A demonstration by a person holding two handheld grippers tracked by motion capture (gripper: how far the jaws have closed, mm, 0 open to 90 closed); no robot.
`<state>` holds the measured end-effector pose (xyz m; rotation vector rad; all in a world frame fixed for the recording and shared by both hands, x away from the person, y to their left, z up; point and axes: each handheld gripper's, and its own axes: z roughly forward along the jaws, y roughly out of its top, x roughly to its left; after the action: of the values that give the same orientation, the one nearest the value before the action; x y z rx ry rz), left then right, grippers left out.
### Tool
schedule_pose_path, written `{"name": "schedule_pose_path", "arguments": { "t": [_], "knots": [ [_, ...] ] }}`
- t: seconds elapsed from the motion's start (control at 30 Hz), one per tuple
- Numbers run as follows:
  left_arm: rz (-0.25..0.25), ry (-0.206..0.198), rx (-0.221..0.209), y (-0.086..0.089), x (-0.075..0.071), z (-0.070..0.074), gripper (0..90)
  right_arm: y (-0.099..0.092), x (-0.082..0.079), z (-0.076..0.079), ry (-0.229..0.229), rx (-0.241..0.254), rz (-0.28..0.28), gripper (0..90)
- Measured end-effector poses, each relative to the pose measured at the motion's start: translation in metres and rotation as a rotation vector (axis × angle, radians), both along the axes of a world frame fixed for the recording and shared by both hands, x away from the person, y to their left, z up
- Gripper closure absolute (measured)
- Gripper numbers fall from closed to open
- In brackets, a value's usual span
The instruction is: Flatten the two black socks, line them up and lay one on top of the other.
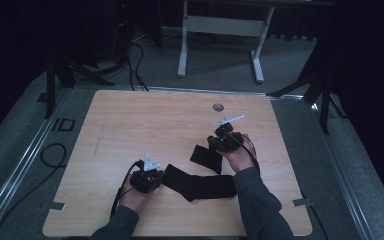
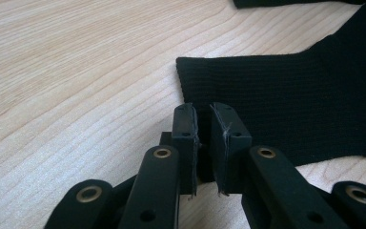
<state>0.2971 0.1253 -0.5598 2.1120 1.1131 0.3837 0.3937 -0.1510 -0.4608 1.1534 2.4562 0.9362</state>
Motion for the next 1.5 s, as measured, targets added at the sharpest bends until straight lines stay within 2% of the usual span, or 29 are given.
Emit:
{"name": "schedule_pose_path", "arguments": {
  "t": [0.13, 0.2, 0.37, 0.63, 0.83, 0.9, 0.97, 1.03, 1.13, 1.2, 1.3, 1.37, 1.4, 1.5],
  "knots": [
    [-0.001, 0.001, 0.0, 0.0, 0.0, 0.0, 80.8, -0.013, -0.006, 0.003, -0.017, 0.009, -0.021, 86.2],
    [-0.002, 0.0, 0.002, 0.0, 0.0, 0.0, 80.8, -0.028, -0.012, 0.004, -0.036, -0.001, -0.049, 86.2],
    [-0.002, 0.0, 0.001, 0.0, 0.0, 0.0, 80.8, -0.051, -0.019, 0.005, -0.055, -0.028, -0.093, 86.2],
    [0.0, 0.0, -0.004, 0.0, 0.0, 0.0, 80.8, -0.081, -0.022, -0.001, -0.04, -0.048, -0.151, 86.2],
    [0.0, 0.001, -0.006, 0.0, 0.0, 0.0, 80.8, -0.093, -0.022, -0.004, -0.036, -0.096, -0.172, 85.3],
    [0.0, 0.001, -0.005, 0.0, 0.0, 0.0, 80.8, -0.094, -0.022, -0.006, -0.033, -0.131, -0.17, 79.5],
    [0.0, 0.001, -0.005, 0.0, 0.0, 0.0, 80.8, -0.094, -0.023, -0.007, -0.055, -0.167, -0.187, 69.3],
    [0.0, 0.001, -0.006, 0.0, 0.0, 0.0, 80.8, -0.093, -0.023, -0.005, -0.079, -0.194, -0.195, 63.6],
    [0.0, 0.0, -0.006, 0.0, 0.0, -0.001, 80.8, -0.089, -0.023, -0.004, -0.084, -0.176, -0.169, 61.9],
    [0.0, 0.0, -0.007, 0.0, 0.0, -0.001, 80.8, -0.08, -0.024, -0.005, -0.083, -0.167, -0.11, 61.0],
    [0.0, 0.0, -0.006, 0.0, 0.0, -0.001, 80.8, -0.067, -0.023, -0.01, -0.083, -0.171, -0.05, 60.3],
    [-0.001, 0.001, -0.006, 0.0, 0.0, -0.001, 80.8, -0.062, -0.023, -0.012, -0.077, -0.17, -0.032, 60.0],
    [-0.001, 0.001, -0.007, 0.0, 0.0, -0.001, 80.8, -0.054, -0.022, -0.016, -0.074, -0.18, 0.001, 59.7],
    [-0.001, 0.001, -0.006, 0.0, 0.0, 0.0, 80.8, -0.043, -0.02, -0.023, -0.062, -0.179, 0.033, 59.5]
  ]
}}
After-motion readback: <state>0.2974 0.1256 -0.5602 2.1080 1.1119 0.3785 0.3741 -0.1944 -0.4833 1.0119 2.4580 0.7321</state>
